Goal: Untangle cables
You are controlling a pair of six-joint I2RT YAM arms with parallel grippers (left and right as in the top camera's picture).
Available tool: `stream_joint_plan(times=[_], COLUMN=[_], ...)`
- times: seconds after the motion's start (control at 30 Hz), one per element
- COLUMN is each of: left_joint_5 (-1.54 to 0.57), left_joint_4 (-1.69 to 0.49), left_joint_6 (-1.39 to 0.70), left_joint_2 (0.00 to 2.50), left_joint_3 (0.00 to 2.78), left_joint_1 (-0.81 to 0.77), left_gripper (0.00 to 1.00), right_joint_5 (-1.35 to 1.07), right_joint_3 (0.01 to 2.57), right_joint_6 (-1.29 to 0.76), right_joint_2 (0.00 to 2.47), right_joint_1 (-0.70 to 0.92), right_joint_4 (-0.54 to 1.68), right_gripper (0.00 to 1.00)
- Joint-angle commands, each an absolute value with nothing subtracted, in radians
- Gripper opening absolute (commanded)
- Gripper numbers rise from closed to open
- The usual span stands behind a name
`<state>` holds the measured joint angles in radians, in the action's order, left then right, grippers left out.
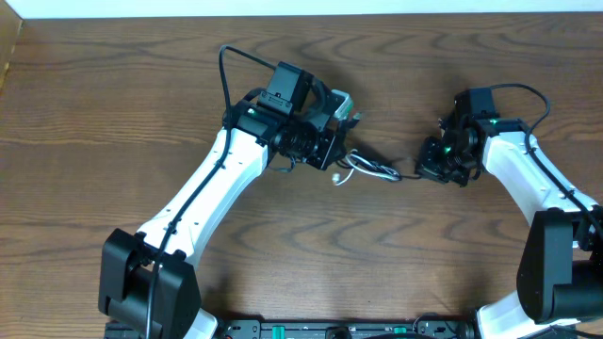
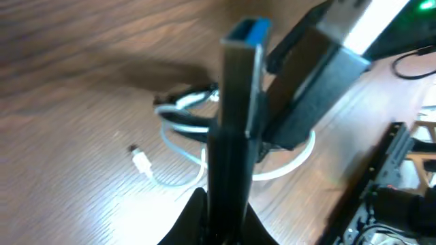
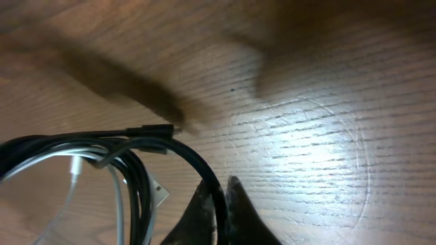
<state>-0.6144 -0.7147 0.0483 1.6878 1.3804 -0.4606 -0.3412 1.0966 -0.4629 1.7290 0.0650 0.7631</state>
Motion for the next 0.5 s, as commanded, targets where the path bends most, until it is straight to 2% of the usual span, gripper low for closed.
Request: stream_joint_plan(times=[0.0, 0.13, 0.2, 0.27, 0.47], left_joint_5=[-0.549, -0.549, -0.549, -0.549, -0.550], left_joint_4=[-0.726, -0.724, -0.716, -0.704, -0.654], left_joint_6=[0.046, 0.043, 0.043, 0.038, -0.027], left_joint_2=[1.684, 1.686, 1.686, 1.686, 1.686], left_joint_3=[1.382, 1.376, 1.376, 1.376, 1.377], left_joint_1=[-0.458, -0.459, -0.461, -0.461, -0.461], left_gripper=[0.07, 0.07, 0.07, 0.08, 0.07], right_joint_5=[-0.387, -0.533, -0.636, -0.726, -0.793], right_joint_3=[1.093, 1.136, 1.165, 1.191, 1.217], right_joint_6=[-0.392, -0.231, -0.138, -0.064, -0.048], right_joint_2=[1.713, 1.713, 1.713, 1.713, 1.713], right_joint_1=[0.058, 0.058, 0.061, 0.067, 0.124], right_joint_4=[0.752, 0.752, 0.755, 0.755, 0.698], right_gripper=[0.21, 0.44, 0.50, 0.54, 0.54])
